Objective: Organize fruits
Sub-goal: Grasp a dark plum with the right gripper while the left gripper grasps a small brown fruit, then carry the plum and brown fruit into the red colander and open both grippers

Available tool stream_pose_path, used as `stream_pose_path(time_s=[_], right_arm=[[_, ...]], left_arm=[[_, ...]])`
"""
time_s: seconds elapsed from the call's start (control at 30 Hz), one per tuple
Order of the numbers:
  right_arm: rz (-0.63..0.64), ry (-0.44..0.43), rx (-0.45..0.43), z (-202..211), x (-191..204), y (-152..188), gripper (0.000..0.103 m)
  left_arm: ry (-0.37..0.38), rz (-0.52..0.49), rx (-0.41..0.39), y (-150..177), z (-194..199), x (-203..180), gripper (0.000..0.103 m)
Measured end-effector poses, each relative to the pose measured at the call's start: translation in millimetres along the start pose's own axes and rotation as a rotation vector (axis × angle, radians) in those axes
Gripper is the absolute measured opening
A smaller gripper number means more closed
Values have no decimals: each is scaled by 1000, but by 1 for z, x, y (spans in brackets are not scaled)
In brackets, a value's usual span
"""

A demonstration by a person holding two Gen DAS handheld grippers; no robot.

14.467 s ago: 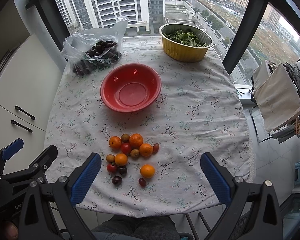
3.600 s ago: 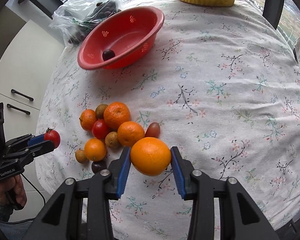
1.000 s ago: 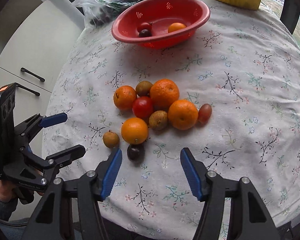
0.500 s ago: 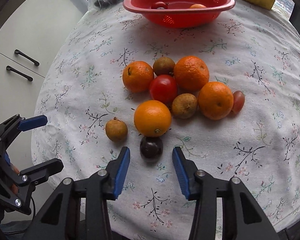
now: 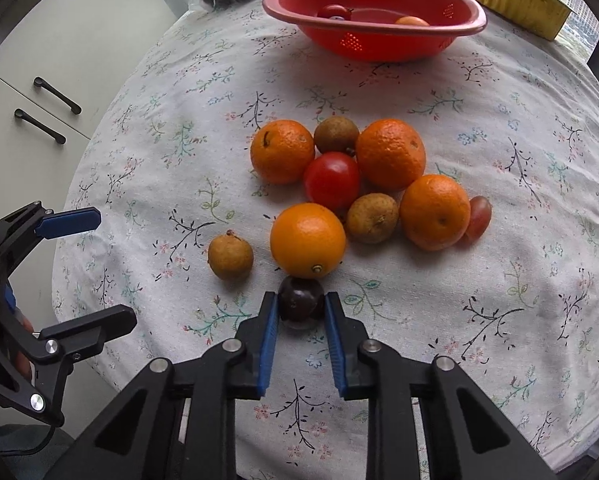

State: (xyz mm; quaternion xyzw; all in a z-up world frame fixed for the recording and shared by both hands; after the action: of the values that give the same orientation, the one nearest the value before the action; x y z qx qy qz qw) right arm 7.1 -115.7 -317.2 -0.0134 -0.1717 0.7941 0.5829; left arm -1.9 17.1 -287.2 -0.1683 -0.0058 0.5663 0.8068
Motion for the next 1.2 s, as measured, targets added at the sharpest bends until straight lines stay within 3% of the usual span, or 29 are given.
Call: stream_pose_path(time_s=[0.33,0.5,0.63,0.77,1.1,1.2], right_arm=[[-70,-54,-40,29,-21,-1,25],[-89,-53,-41,34,-32,0,25],[-102,-54,-39,34,-39,3,25],[-104,-56,-39,34,-41,3,25],[-101,-59,-44,36,-42,5,25],[-105,-59,-46,37,-42,6,25]], left_arm=[[16,-102,-10,-31,-26,-35,100],[37,-123,11,-40,-42,-44,70],[26,-132,5,-41,-47,-48,64],[29,-128,-7,-45,-48,-48,46],[38,-172,-9,-32,-48,-61,26],[37,-163,-16,-31,-46,-60,26]])
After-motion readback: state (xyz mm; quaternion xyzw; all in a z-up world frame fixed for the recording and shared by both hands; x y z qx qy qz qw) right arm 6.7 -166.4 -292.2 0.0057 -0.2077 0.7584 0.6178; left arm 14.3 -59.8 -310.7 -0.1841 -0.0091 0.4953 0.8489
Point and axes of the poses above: each gripper's, at about its wrist camera, not at the fingertips, and z roughly against the way its jaws point, x to its left, y to its underside, the point moved 6 cm from there along -z, roughly the way its jaws point, and after that the axes turned 1 degree about z, right-handed, at the moved point
